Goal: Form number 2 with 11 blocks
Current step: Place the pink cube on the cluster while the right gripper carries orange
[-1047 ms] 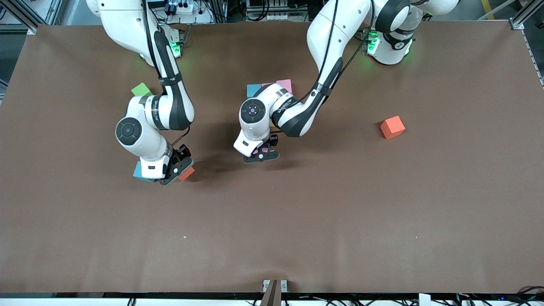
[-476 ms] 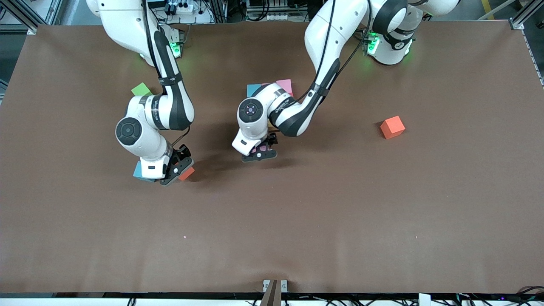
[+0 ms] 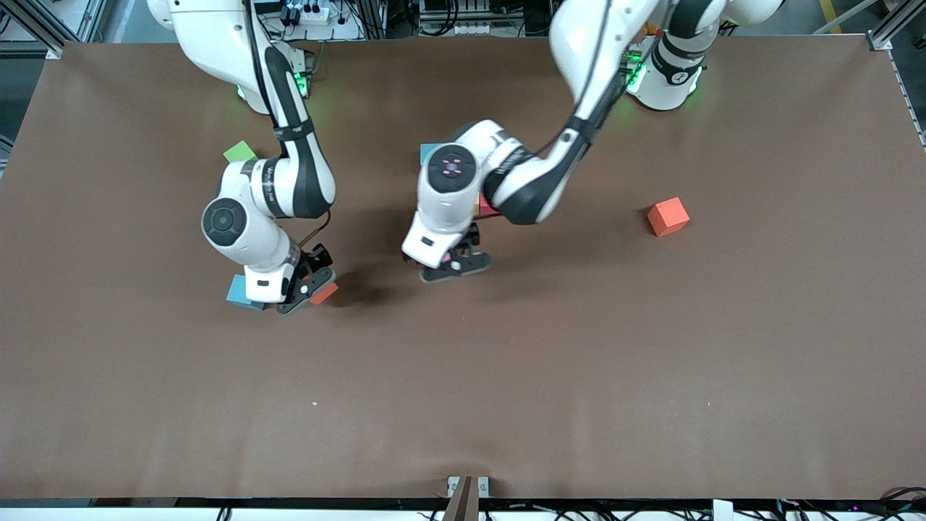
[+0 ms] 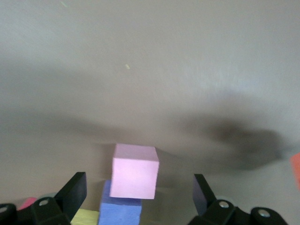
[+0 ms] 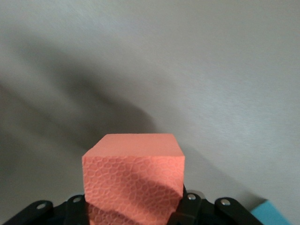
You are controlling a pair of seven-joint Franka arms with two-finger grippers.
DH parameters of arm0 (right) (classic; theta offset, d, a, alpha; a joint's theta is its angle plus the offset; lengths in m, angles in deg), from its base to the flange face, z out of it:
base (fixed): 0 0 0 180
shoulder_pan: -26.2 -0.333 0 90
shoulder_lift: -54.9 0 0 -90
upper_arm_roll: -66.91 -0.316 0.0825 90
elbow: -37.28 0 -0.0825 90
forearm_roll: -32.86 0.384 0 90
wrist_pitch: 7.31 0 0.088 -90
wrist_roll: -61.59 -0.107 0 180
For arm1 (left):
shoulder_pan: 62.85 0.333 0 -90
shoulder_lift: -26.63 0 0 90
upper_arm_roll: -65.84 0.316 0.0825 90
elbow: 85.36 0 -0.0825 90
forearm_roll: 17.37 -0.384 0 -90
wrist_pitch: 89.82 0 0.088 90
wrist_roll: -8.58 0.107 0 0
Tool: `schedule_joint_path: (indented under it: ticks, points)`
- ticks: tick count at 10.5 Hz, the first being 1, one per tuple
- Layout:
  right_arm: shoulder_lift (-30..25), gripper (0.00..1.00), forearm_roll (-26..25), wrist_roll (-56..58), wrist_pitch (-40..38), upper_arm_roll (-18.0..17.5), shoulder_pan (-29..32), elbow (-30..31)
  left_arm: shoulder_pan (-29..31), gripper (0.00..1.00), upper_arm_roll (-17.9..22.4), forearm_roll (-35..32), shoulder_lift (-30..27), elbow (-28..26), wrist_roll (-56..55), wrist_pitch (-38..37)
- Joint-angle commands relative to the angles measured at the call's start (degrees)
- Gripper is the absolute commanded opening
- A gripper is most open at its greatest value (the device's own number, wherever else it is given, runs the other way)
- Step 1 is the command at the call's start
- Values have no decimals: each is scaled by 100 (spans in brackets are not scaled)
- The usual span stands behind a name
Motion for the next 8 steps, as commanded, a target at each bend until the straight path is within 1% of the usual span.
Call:
schedule_joint_path:
  ticks: [1,2,3,4,5,6,7,8]
  points:
    - [-162,17,63,-1417,-81,3,-606,-47,571,100,-344,-38,-851,-1013,358,-19]
    - [-162,17,72,-2268,-90,-6,-887,-108,808,100,-362,-169,-1262,-1494,481,16]
    - [-136,17,72,-3120,-168,-15,-1081,-257,1167,100,-563,-535,-1728,-2186,856,164]
    - [-109,17,72,-3799,-422,-32,-1223,-493,1753,100,-974,-652,-2272,-3098,1156,540]
    - [-31,17,72,-4449,-668,-58,-1267,-791,2186,100,-1143,-723,-2921,-4264,1394,1249]
    - [49,17,72,-5109,-748,-172,-1294,-1038,2390,100,-1145,-724,-3467,-5190,1788,1621]
    - [128,17,72,-5794,-741,-408,-1286,-1223,2653,100,-1153,-724,-3873,-5747,1888,1625]
    - [259,17,81,-6358,-741,-532,-1285,-1425,2804,100,-1154,-715,-4138,-6144,1889,1564]
